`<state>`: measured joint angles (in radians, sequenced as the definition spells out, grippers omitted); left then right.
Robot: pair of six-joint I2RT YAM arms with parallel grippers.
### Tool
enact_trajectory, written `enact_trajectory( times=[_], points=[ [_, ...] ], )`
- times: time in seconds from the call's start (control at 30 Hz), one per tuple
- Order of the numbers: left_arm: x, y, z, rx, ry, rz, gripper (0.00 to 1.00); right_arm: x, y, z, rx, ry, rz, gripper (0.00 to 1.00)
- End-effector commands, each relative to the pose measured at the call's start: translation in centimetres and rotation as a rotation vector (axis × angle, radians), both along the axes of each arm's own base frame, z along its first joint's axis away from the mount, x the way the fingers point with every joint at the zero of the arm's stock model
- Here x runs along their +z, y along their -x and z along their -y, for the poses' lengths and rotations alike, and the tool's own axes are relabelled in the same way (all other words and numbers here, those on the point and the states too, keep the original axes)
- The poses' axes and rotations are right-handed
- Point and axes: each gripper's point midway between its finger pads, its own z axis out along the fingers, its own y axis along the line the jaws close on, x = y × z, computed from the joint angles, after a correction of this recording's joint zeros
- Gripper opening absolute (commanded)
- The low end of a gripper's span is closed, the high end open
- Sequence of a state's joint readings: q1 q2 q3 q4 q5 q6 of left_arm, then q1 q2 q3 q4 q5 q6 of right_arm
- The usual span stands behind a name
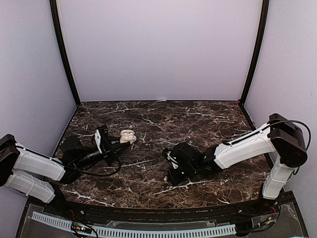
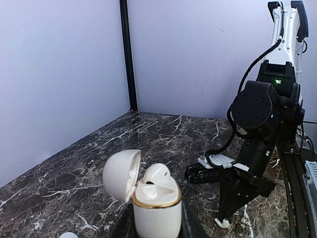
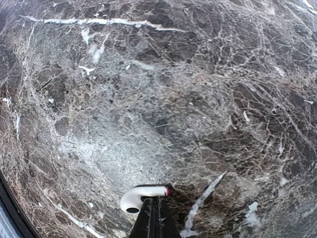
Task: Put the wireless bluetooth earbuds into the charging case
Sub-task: Adjust the left earbud at the center of the board.
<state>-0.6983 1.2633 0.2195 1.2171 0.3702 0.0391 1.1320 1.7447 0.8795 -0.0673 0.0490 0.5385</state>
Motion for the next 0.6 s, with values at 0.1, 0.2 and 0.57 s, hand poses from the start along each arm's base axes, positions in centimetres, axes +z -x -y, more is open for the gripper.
enact_trajectory(
  times=[0.1,0.2,0.57],
  points=[
    [0.1,0.4,-0.1,-0.018,0.011,-0.001,0.07,1.3,0.0,-1.6,0.033,-0.033,0.022,0.0],
    [0.0,0.4,-0.1,-0.019,0.01,-0.002,0.07,1.4,0.1,-1.9,0.047,-0.038,0.02,0.01],
    [-0.1,0.5,0.0,-0.025,0.003,-0.007,0.07,1.7,0.6,-2.6,0.123,-0.008,0.028,0.06]
  ],
)
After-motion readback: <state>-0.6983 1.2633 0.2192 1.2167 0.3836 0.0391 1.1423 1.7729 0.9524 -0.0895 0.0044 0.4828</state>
